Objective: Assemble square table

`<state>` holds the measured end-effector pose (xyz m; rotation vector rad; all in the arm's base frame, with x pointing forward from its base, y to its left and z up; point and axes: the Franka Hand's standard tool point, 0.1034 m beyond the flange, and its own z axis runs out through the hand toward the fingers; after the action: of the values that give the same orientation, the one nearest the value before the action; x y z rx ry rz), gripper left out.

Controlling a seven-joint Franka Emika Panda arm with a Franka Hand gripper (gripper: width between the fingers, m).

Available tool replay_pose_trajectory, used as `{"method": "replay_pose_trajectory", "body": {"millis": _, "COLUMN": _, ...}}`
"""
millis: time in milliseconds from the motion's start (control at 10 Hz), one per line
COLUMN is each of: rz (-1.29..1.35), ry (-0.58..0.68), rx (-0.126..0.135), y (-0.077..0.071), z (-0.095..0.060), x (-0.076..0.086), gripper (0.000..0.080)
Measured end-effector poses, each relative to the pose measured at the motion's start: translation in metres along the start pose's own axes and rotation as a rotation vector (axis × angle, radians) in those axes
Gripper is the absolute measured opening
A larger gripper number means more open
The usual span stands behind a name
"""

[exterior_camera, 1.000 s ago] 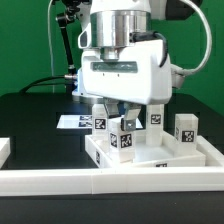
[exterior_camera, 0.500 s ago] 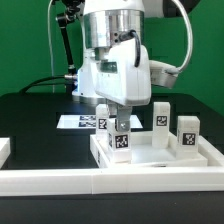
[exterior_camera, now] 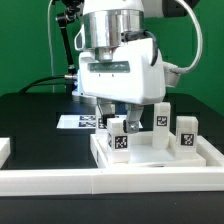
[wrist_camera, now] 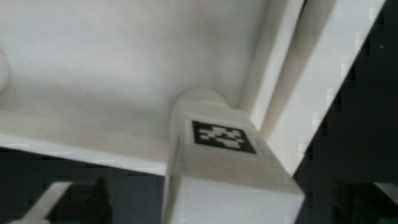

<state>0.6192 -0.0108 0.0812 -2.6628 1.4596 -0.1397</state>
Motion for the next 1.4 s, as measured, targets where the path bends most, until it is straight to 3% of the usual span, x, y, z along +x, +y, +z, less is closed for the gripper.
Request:
{"method": "replay_pose_trajectory", "body": {"millis": 1200, "rz": -1.024, "ry": 0.009, "rx": -0.018, "y": -0.0007, "z": 0.0016, "x": -0.0023, "gripper": 0.0649}}
{"method": "replay_pose_trajectory", "body": {"millis": 1400, "rz": -1.021, "ry": 0.009, "rx": -0.019, "y": -0.0006, "z": 0.0018, "x": -0.0021, "gripper": 0.0398}}
